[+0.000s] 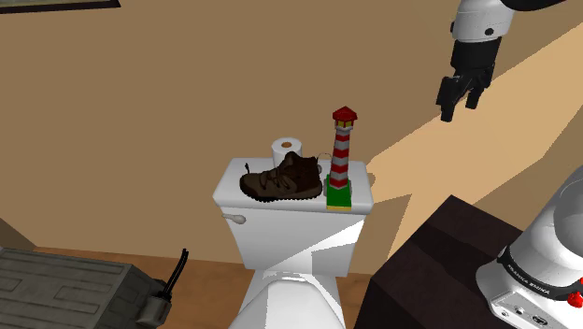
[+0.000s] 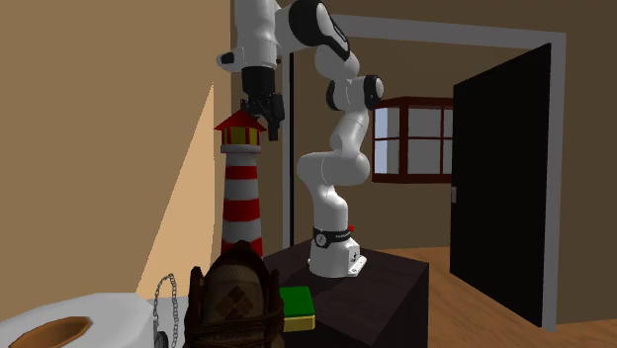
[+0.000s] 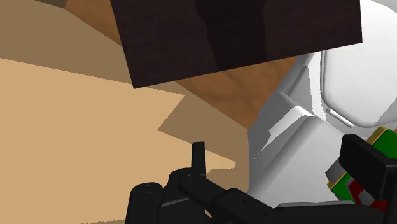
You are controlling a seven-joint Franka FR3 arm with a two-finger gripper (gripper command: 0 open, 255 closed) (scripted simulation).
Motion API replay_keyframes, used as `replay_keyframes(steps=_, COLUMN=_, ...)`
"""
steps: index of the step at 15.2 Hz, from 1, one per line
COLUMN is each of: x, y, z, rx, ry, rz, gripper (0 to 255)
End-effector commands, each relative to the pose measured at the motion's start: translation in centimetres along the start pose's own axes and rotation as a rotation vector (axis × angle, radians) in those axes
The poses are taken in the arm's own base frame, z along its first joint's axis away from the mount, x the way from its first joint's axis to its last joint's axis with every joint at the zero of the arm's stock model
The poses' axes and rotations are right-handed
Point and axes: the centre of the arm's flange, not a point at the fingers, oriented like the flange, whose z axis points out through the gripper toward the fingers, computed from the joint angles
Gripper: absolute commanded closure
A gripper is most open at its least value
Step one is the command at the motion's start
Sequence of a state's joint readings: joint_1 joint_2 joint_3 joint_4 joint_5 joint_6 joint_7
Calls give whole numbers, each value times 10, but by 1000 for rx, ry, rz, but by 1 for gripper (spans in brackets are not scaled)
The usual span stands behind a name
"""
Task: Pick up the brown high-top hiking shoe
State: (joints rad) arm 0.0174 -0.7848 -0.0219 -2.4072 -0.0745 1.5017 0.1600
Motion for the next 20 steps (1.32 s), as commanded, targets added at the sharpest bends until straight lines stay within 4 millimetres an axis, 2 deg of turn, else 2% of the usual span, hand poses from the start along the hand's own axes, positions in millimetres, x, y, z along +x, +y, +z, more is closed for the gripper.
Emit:
replay_keyframes(steps=1, x=0, y=0, z=0, rx=0, ry=0, rz=0, gripper=0)
replay_keyframes(steps=11, x=61, y=-91, z=39, rx=101, ry=51, rz=12, gripper=0)
replay_keyframes(steps=20, x=118, y=-174, z=64, rx=191, ry=96, rz=23, gripper=0)
